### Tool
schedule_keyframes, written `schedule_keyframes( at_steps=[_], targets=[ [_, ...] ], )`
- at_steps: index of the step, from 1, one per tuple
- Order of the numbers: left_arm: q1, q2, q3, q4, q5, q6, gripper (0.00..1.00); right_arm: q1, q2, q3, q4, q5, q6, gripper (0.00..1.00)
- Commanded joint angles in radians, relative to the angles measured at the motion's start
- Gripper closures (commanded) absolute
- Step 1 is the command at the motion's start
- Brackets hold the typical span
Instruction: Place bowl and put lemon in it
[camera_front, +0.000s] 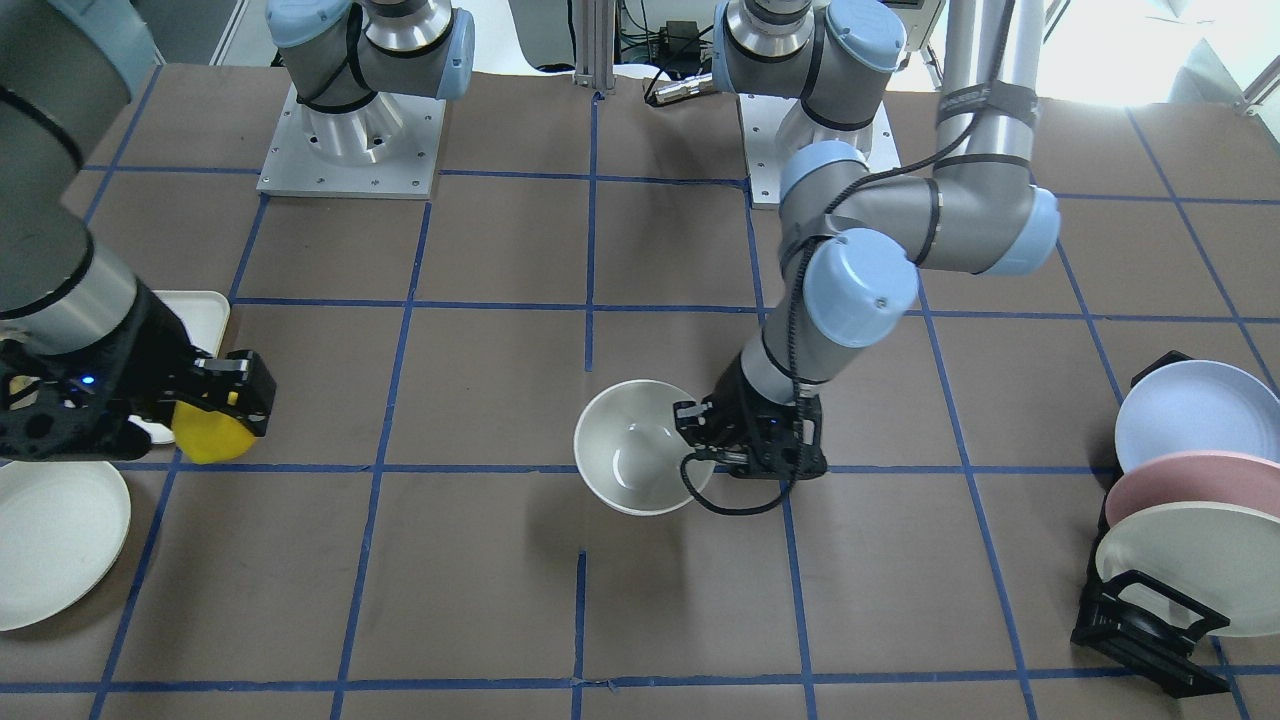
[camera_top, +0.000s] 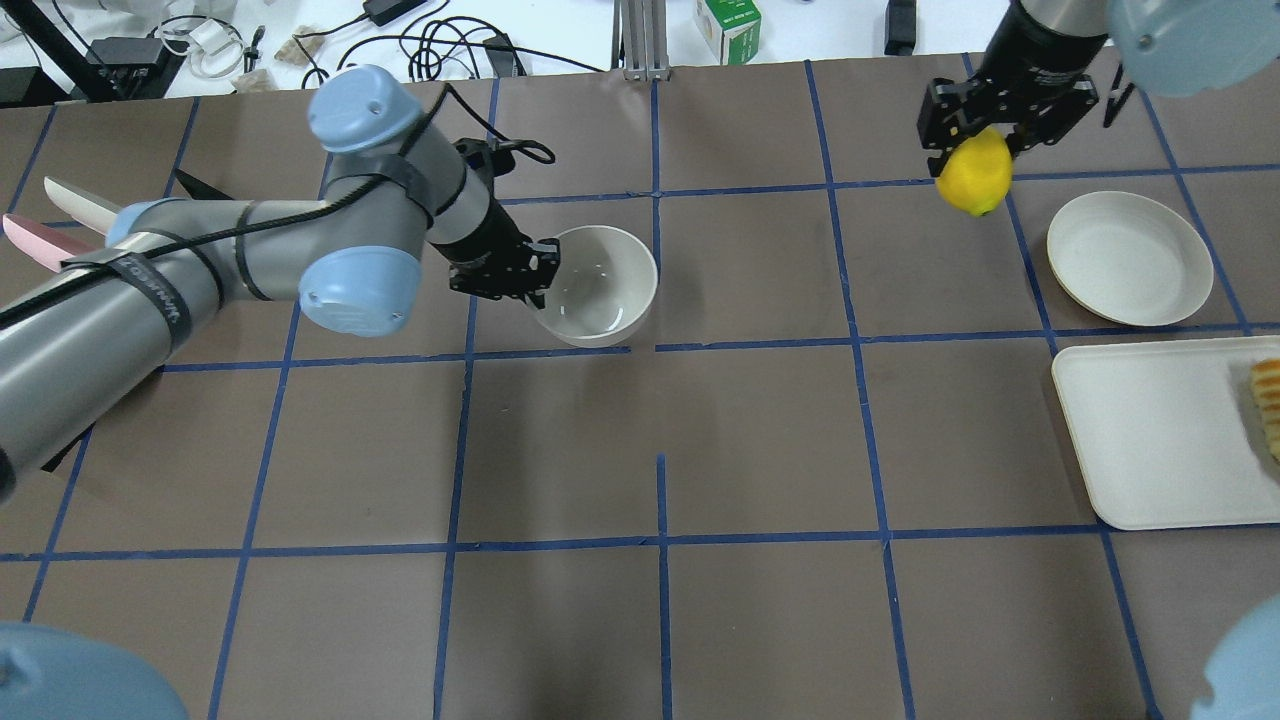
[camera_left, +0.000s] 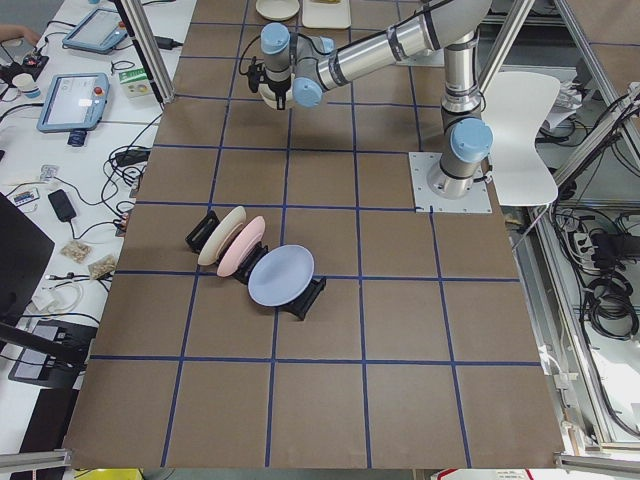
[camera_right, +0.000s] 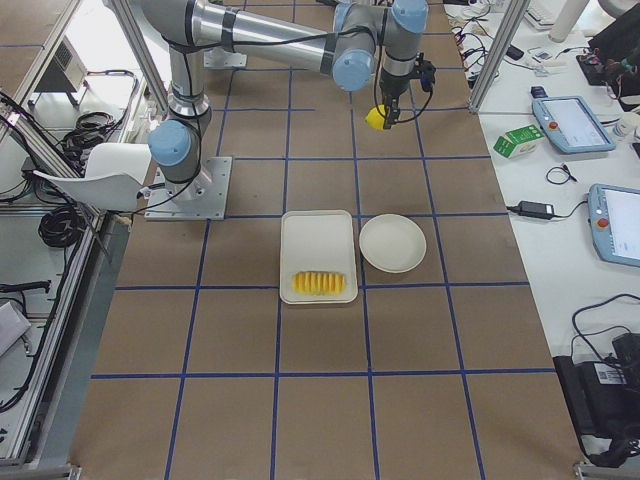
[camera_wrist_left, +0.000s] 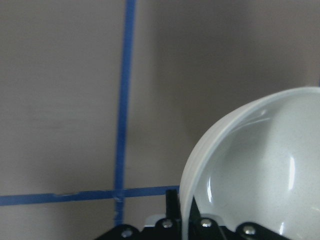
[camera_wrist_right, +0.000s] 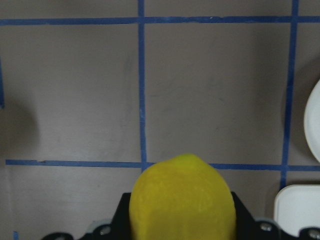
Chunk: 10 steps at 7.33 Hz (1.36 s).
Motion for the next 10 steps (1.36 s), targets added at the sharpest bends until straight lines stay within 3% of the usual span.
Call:
schedule_keyframes(
  at_steps=[1, 2, 5, 7, 8, 9, 10],
  targets=[
    [-0.080, -0.023, -0.007, 0.051, 0.028, -0.150, 1.00, 0.121, -0.003, -0.004, -0.008, 0.029, 0.192, 0.67],
    [-0.091, -0.029, -0.007, 0.051, 0.078, -0.145, 1.00, 0.149, -0.003, -0.002, -0.011, 0.031, 0.220, 0.67],
    [-0.103, -0.073, -0.007, 0.116, 0.086, -0.164, 1.00, 0.154, 0.011, 0.001, -0.014, 0.029, 0.228, 0.67],
    [-0.106, -0.075, 0.008, 0.136, 0.086, -0.210, 0.00, 0.201, 0.064, 0.004, -0.070, 0.029, 0.231, 0.67],
    [-0.094, -0.034, 0.027, 0.129, 0.080, -0.238, 0.00, 0.260, 0.102, 0.001, -0.114, 0.029, 0.262, 0.67],
    [-0.080, 0.006, 0.065, 0.039, 0.086, -0.223, 0.00, 0.288, 0.132, 0.009, -0.150, 0.029, 0.338, 0.67],
    [-0.059, 0.057, 0.117, -0.138, 0.117, -0.109, 0.00, 0.319, 0.164, 0.009, -0.181, 0.029, 0.360, 0.67]
  ],
)
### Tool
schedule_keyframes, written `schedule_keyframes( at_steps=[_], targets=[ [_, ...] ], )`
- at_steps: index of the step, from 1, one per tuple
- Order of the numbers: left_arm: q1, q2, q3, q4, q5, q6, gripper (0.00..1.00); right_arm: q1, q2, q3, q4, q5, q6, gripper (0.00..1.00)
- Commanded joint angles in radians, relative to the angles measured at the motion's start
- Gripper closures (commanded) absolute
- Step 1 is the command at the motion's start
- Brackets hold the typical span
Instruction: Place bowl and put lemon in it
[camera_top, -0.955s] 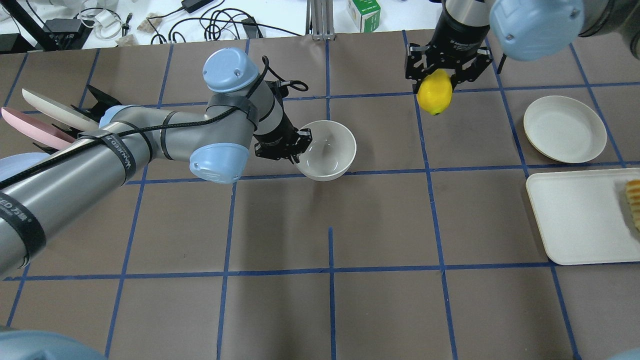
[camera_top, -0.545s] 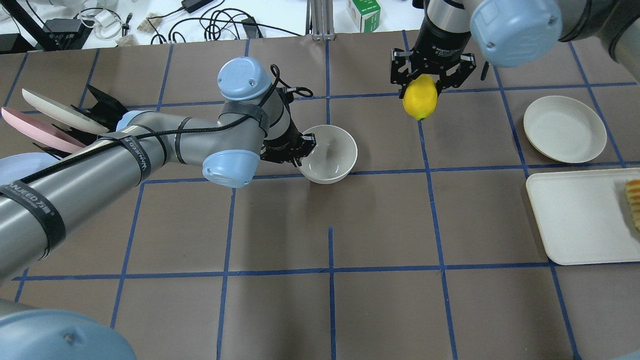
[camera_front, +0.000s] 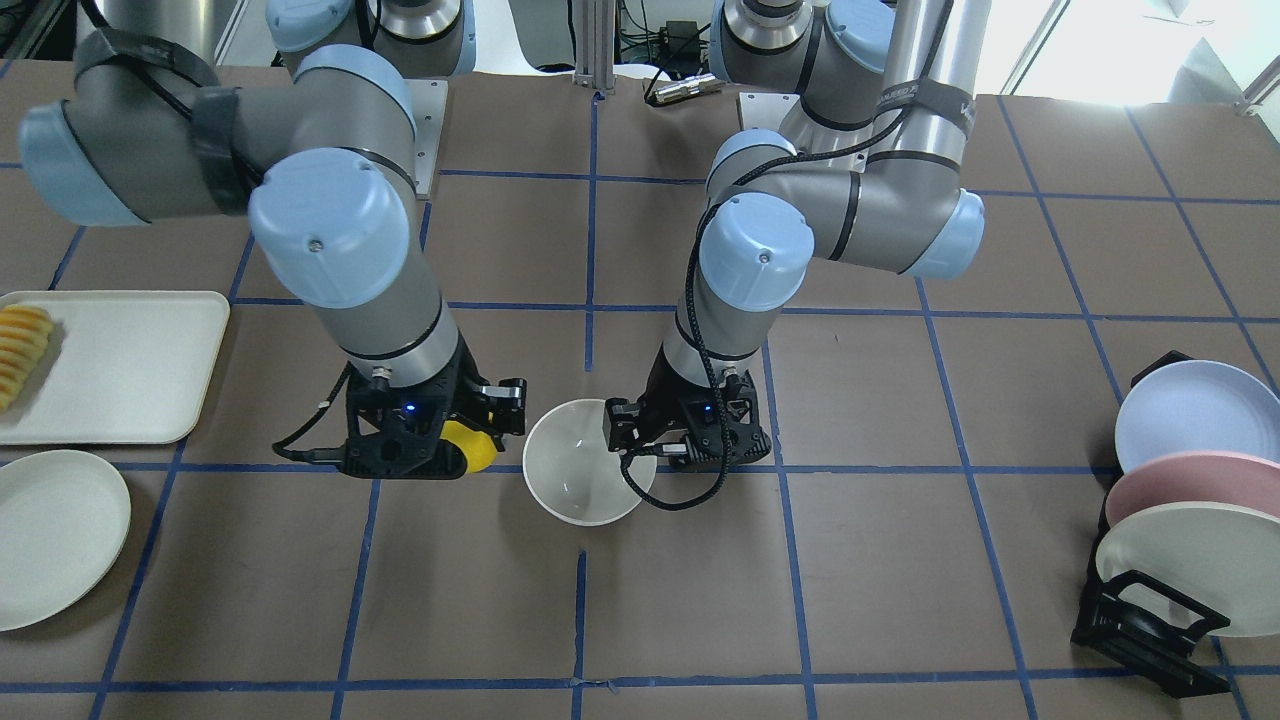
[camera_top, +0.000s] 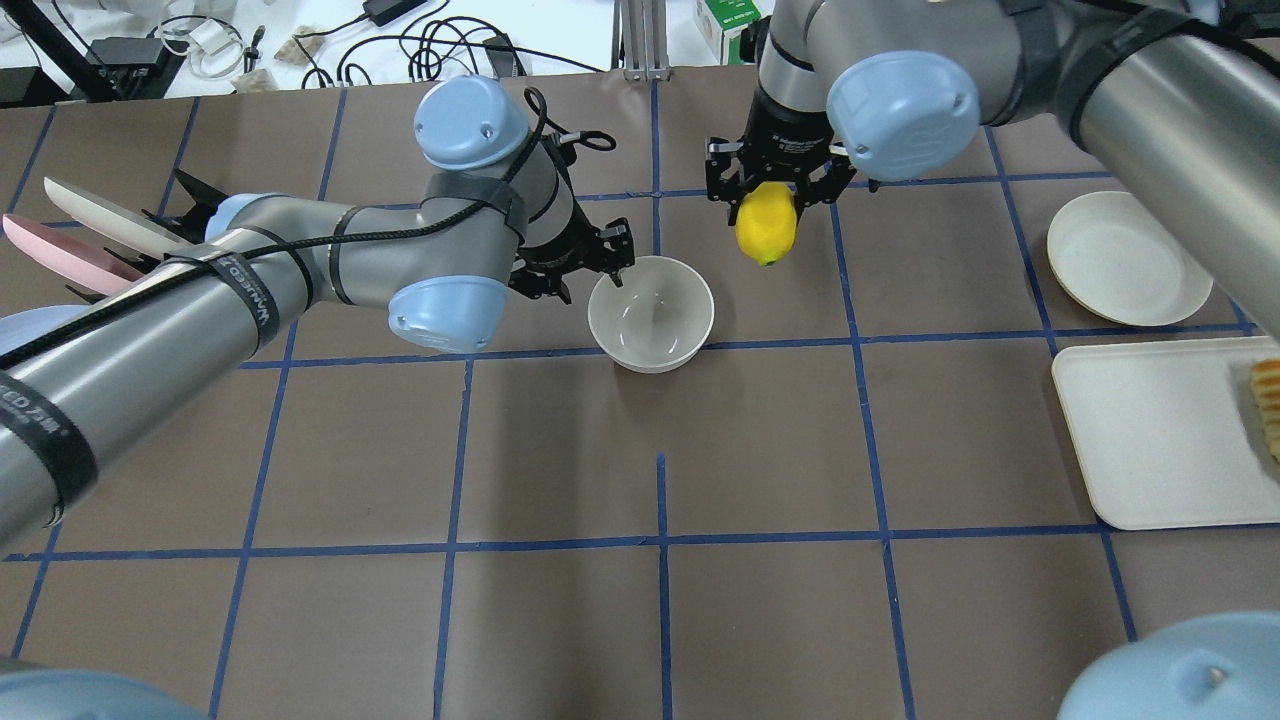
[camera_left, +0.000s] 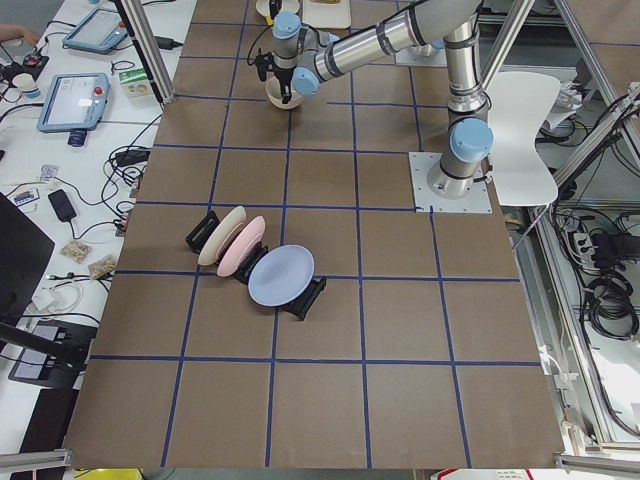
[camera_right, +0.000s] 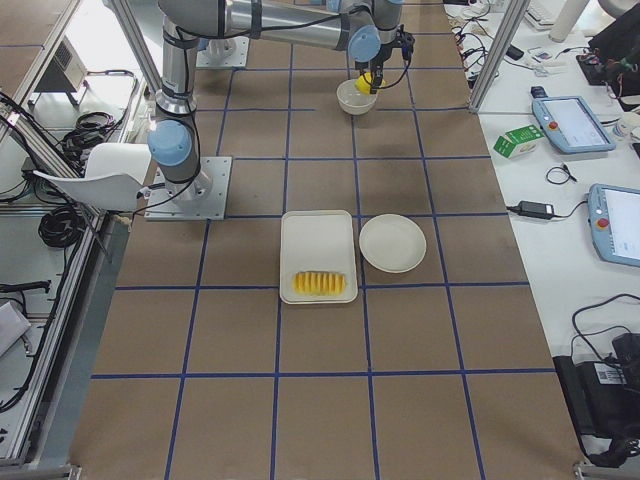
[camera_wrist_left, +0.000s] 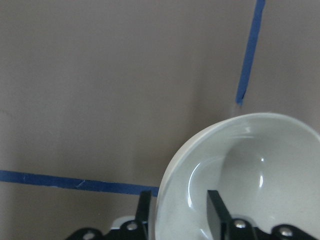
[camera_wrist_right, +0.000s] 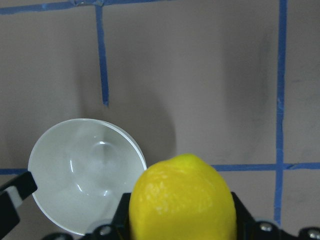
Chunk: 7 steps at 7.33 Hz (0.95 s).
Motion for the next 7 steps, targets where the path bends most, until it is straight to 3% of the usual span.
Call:
schedule_keyframes(
  at_steps=[1, 4, 7],
  targets=[
    [0.059, 0.107, 0.098, -0.334, 0.075, 0.214, 0.00, 0.085, 0.074, 0.004, -0.101, 0.000, 0.092, 0.67],
    [0.169, 0.278, 0.126, -0.602, 0.136, 0.476, 0.00, 0.143, 0.168, 0.007, -0.187, -0.016, 0.110, 0.67],
    [0.182, 0.382, 0.121, -0.659, 0.140, 0.513, 0.00, 0.164, 0.202, 0.021, -0.178, -0.017, 0.099, 0.64]
  ],
)
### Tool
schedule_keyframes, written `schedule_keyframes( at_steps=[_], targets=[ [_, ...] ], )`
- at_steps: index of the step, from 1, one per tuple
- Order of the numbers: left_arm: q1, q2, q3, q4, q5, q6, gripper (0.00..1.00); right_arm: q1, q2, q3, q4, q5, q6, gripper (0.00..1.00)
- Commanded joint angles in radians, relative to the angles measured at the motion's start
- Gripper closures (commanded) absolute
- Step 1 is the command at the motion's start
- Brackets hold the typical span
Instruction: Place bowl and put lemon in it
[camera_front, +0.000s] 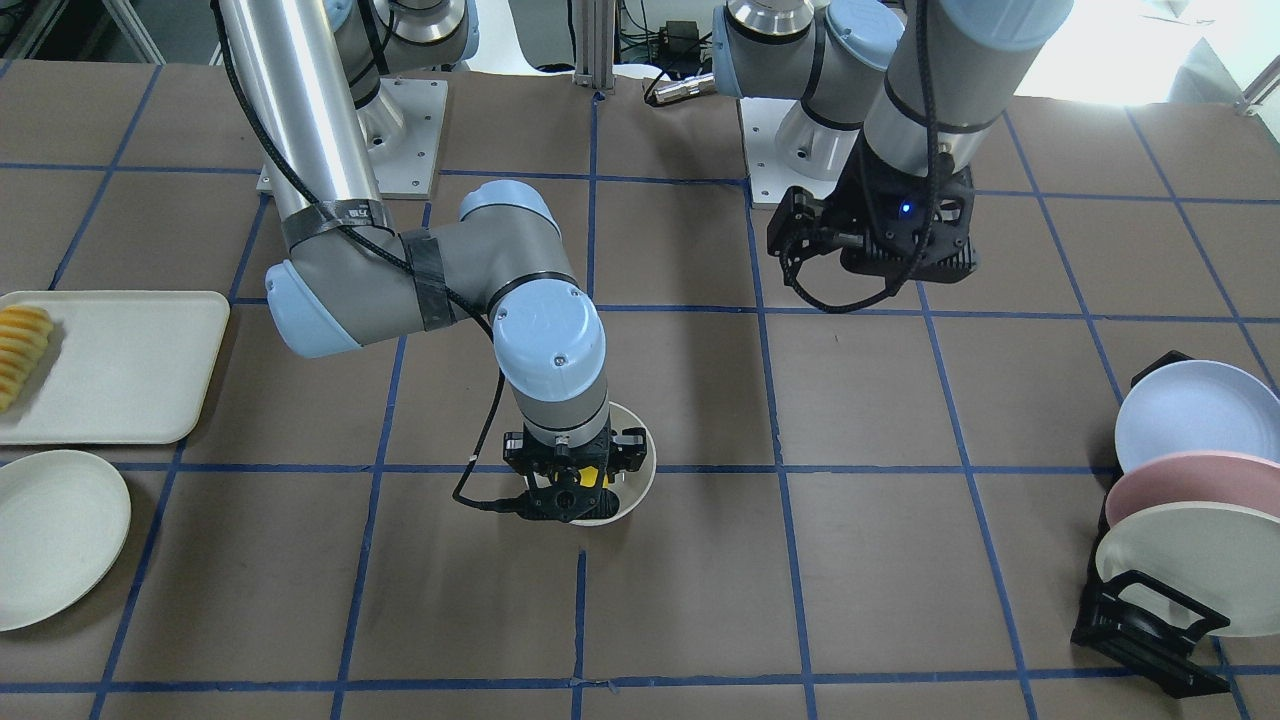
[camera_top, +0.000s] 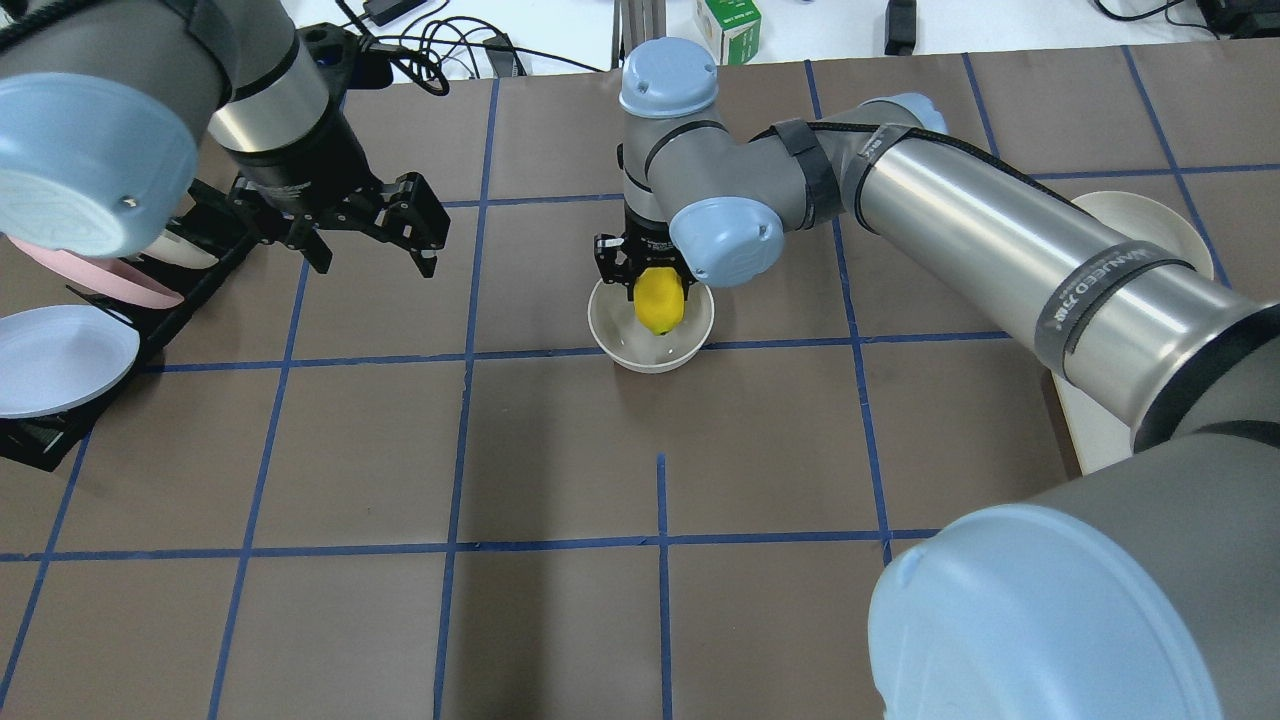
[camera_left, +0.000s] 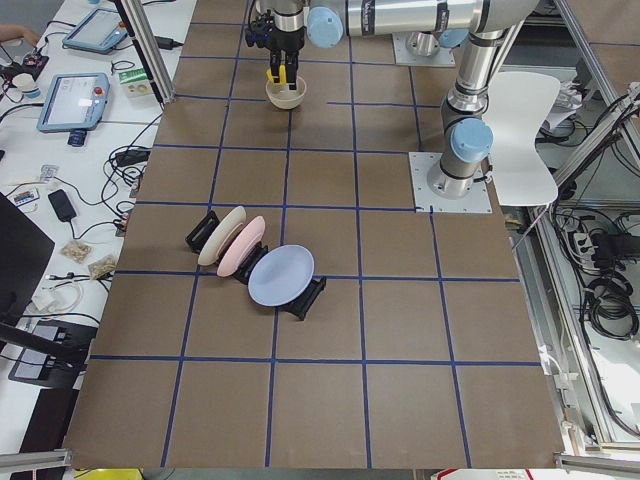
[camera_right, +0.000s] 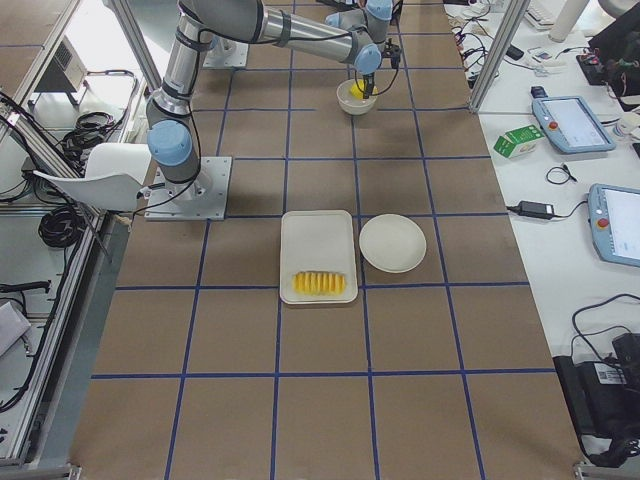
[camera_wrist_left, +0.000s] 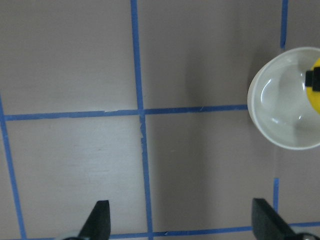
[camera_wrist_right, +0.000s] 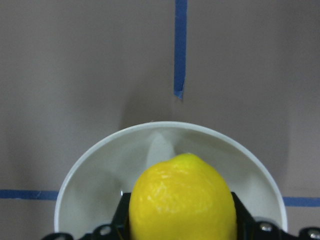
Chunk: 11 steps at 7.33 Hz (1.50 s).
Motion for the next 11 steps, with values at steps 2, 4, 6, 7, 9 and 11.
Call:
schedule_keyframes(
  at_steps=[2, 4, 6, 7, 9, 11],
  targets=[
    [0.011, 0.049, 0.007, -0.024, 0.009, -0.003, 0.00, 0.013, 0.009, 0.016, -0.002, 0.000, 0.000, 0.01],
    [0.018, 0.045, 0.021, -0.073, 0.006, -0.004, 0.00, 0.011, -0.010, 0.030, -0.002, -0.014, -0.005, 0.00],
    [0.041, -0.010, 0.117, -0.081, 0.003, -0.012, 0.00, -0.003, -0.138, 0.029, 0.085, -0.039, -0.020, 0.00],
    [0.041, -0.034, 0.157, -0.105, 0.006, -0.015, 0.00, -0.018, -0.233, 0.025, 0.160, -0.045, -0.037, 0.00],
    [0.043, -0.043, 0.173, -0.124, -0.014, -0.017, 0.00, -0.135, -0.386, 0.032, 0.343, -0.132, -0.119, 0.00],
    [0.040, -0.034, 0.156, -0.121, 0.001, -0.006, 0.00, -0.251, -0.532, 0.042, 0.447, -0.103, -0.265, 0.01]
  ],
)
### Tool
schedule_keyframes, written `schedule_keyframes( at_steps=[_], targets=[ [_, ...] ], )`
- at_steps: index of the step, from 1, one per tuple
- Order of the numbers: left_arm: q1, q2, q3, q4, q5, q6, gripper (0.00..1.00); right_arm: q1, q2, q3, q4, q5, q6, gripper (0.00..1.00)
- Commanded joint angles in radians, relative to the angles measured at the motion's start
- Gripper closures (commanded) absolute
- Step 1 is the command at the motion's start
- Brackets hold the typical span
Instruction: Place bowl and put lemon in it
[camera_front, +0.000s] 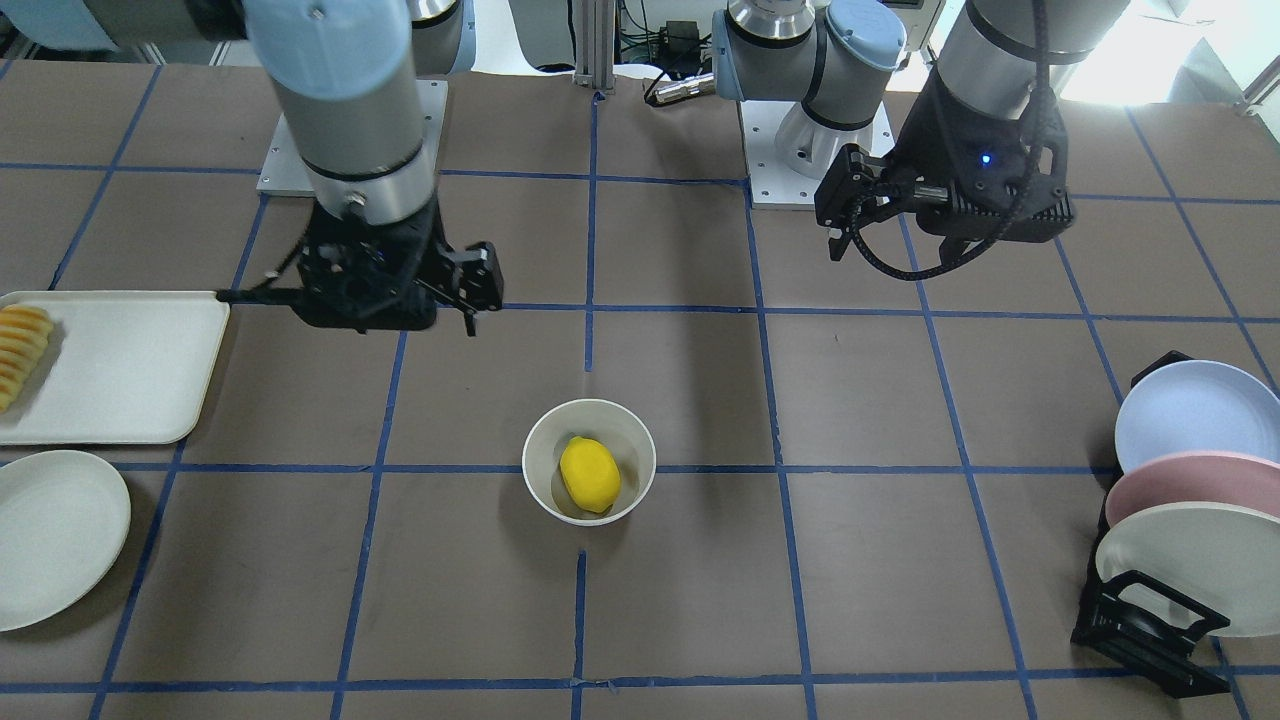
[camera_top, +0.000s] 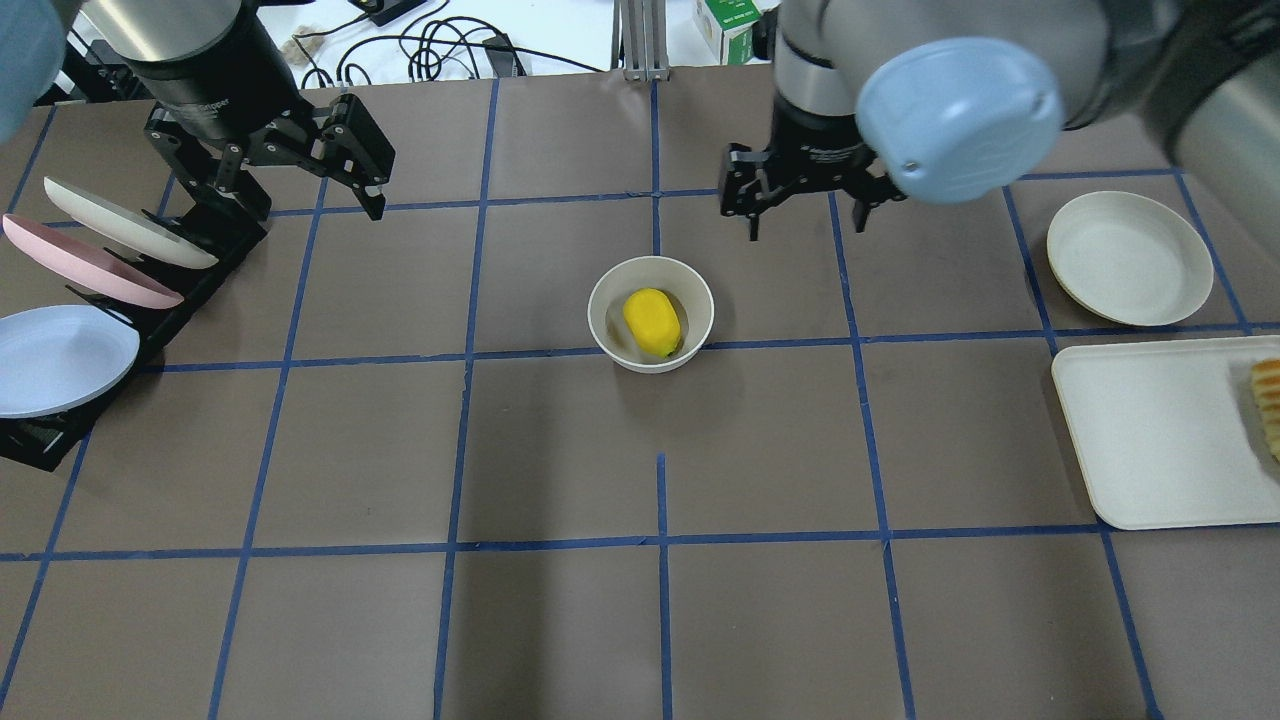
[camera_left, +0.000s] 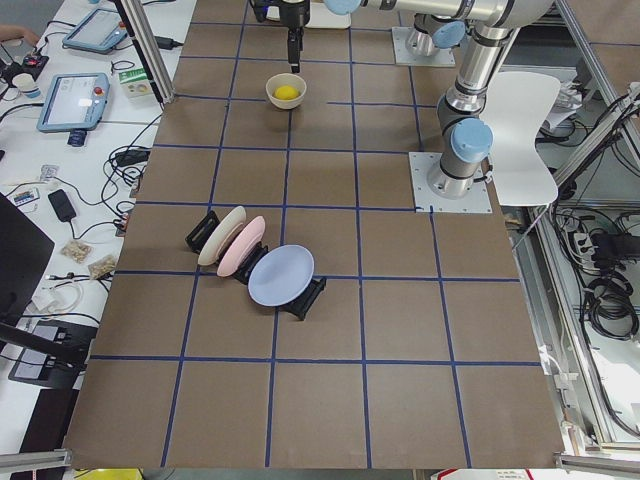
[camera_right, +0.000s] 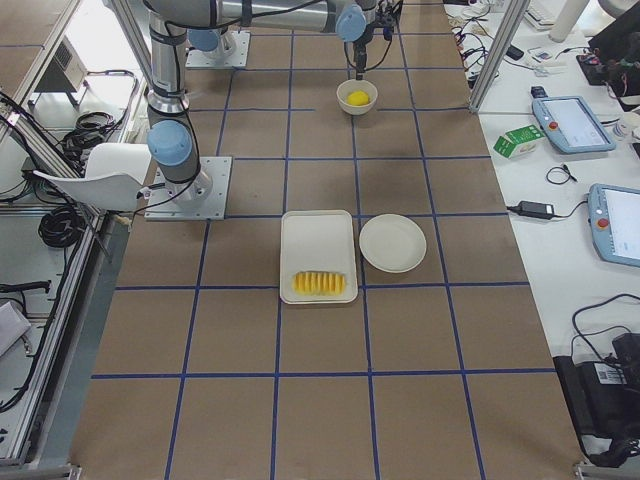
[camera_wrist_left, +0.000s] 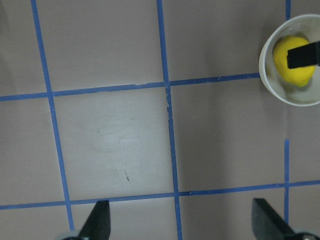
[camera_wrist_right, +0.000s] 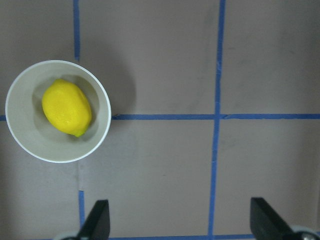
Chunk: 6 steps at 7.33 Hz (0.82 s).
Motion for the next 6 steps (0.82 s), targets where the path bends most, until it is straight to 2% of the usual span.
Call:
schedule_keyframes(
  at_steps=[1, 3, 6],
  targets=[
    [-0.001, -0.002, -0.004, 0.004, 0.004, 0.002, 0.00, -0.080, -0.100, 0.006, 0.043, 0.037, -0.119, 0.00],
    [-0.001, -0.007, 0.000, 0.007, 0.000, -0.005, 0.00, -0.078, -0.121, 0.020, 0.058, 0.045, -0.123, 0.00],
    [0.000, -0.007, 0.005, 0.007, 0.000, -0.005, 0.00, -0.077, -0.170, 0.095, 0.041, 0.048, -0.118, 0.00]
  ],
)
